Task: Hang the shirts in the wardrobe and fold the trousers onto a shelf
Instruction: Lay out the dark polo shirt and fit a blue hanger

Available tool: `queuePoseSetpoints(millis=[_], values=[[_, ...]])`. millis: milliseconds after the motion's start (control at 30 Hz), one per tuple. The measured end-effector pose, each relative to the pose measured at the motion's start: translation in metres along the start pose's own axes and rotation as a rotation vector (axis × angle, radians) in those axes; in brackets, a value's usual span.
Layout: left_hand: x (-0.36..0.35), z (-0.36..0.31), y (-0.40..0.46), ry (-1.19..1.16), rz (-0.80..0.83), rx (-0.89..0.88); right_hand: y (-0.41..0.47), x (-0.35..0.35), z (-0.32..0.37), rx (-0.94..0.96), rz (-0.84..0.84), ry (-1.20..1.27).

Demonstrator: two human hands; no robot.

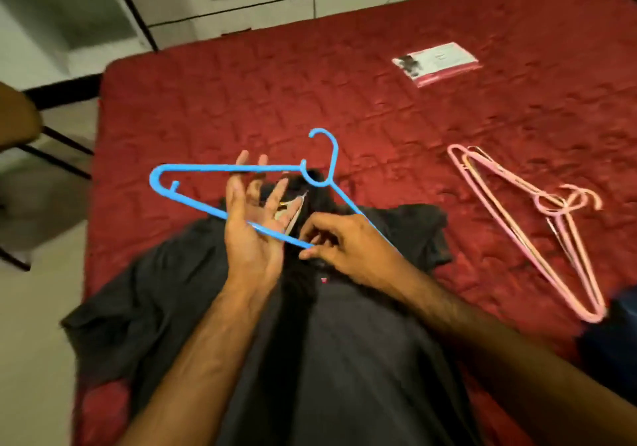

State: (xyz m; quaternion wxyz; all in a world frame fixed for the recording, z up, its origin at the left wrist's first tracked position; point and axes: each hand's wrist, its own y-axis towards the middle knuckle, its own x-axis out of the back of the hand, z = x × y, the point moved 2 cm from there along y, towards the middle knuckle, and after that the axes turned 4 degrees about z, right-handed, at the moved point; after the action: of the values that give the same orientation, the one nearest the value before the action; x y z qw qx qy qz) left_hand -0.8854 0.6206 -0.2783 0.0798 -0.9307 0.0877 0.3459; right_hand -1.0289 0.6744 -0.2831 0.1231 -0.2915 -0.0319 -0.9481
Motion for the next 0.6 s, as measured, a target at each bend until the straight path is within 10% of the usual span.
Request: queuePoseSetpoints(millis=[200, 367, 600], values=[[0.086, -0.039, -0.013, -0.016, -0.085, 0.111, 0.038, -0.005, -0.006, -0.044, -0.67, -0.165], [0.105, -0.053, 0.004, 0.067, -0.092, 0.187, 0.076, -0.017, -0.02, -0.422, 0.019, 0.622], [0.099, -0.039, 0.039, 0.339, -0.008, 0.232, 0.085, 0.034, -0.065, -0.394, -0.311, 0.675]])
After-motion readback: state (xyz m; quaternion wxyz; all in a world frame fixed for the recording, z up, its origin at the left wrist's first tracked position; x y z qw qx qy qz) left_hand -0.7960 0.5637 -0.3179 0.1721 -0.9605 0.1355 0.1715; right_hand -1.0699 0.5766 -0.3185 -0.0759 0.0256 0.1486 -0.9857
